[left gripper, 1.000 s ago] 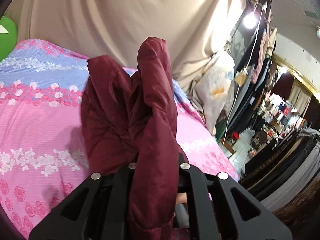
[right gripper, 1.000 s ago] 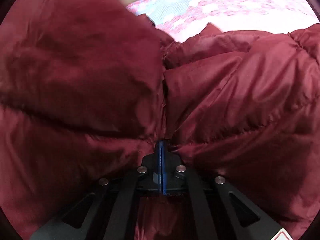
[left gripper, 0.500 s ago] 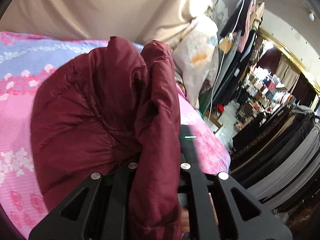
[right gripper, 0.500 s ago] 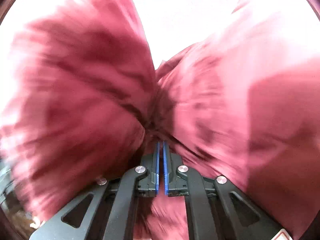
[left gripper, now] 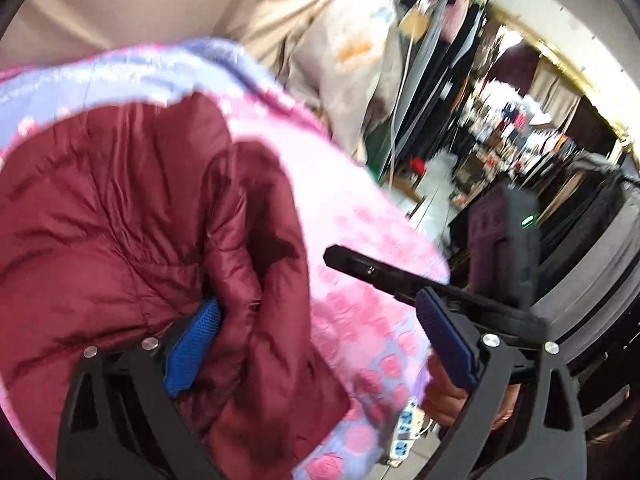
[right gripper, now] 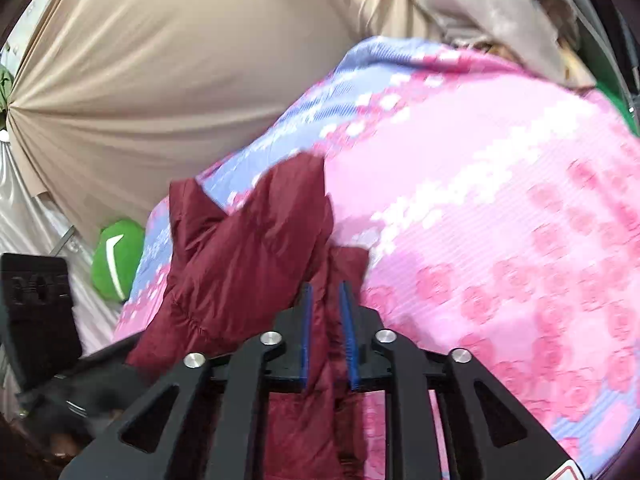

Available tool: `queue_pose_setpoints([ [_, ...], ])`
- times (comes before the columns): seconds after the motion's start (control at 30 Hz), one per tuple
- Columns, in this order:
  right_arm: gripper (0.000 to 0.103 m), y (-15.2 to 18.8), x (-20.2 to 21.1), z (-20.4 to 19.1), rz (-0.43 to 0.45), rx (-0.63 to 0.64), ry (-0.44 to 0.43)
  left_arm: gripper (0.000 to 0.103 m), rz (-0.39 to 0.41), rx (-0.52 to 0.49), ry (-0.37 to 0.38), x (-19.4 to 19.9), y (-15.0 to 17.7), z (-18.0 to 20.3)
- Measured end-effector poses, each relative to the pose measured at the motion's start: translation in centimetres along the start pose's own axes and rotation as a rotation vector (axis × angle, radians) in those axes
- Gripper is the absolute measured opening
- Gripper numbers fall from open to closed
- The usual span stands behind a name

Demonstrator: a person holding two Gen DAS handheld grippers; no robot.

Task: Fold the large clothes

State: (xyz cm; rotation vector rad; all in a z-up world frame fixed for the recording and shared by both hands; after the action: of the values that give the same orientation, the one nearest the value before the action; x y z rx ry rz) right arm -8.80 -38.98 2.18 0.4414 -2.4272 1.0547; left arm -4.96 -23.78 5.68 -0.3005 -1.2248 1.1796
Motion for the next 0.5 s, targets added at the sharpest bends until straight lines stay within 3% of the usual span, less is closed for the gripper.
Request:
queue_pose_setpoints([
  [0.03,0.024,-0.5,1.0,-0.3,0.025,0.009,0.003,0.093,0.027,0.024,0.02,1.8,-0.5,-0.1],
  [0.07,0.026,1.3,0.3,-1.3,0.04,0.02,0.001,0.094,0.05,0.049,0.037,3.2,-0.8,-0.4],
  [0.17,0.042,0.4,1.5,-3.3,0.061,0.093,-0.064,0.098,0.16,0.137,0.089,8.4,-1.9,-2.0],
  [0.23,0.054,-0.1,1.0,-5.8,0.034,0.138,-0.146,0.098,0.211,0.177,0.022,10.9,-2.0,-3.7],
  [0.3,0.058,0.5,-0.1,-8.2,-0.003,0.178,-0.177,0.098,0.233,0.195,-0.104,12.6,-1.4,-5.4],
  [0.33,0.064,0.8,-1.1,-9.5,-0.028,0.215,-0.181,0.098,0.236,0.206,-0.152,13.0,-1.0,-6.1],
  [0.4,0.065,1.6,-2.8,-10.7,-0.085,0.264,-0.132,0.098,0.222,0.25,-0.24,13.3,0.3,-7.7],
  [0.5,0.066,3.4,-5.3,-11.5,-0.171,0.312,-0.108,0.098,0.175,0.246,-0.303,12.8,2.2,-8.7],
])
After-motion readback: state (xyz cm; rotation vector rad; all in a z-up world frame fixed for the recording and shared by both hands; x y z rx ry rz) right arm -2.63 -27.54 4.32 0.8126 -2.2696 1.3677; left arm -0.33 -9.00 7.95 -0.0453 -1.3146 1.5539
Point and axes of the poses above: each gripper's, at about its wrist camera, not at the fingertips, and x roughly against the way its jaws point, z to its right, y to its underside, the point moved 5 cm from there along -x, roughly the way its jaws point, and after that the axes turned 4 degrees about -x, right-handed, at the moved point
